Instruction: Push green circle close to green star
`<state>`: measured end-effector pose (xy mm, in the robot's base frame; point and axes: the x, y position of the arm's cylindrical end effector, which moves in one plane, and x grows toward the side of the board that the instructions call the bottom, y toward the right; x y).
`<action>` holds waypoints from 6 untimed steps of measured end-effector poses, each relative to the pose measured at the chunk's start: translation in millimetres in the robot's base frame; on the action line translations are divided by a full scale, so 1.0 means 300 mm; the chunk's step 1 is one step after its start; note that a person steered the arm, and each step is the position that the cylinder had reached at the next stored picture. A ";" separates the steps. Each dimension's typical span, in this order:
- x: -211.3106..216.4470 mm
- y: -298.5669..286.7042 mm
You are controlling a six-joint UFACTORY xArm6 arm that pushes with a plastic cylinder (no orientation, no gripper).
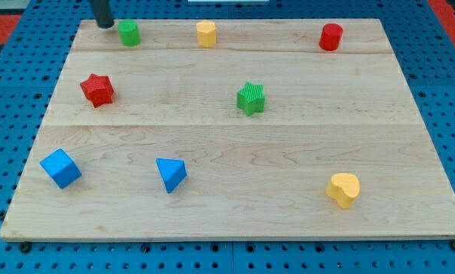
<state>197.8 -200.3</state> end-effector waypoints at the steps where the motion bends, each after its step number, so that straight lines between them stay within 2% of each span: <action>1: 0.162 0.241; 2: 0.376 0.237; 3: 0.348 0.182; 4: 0.353 0.015; 5: 0.458 0.118; 6: 0.496 0.469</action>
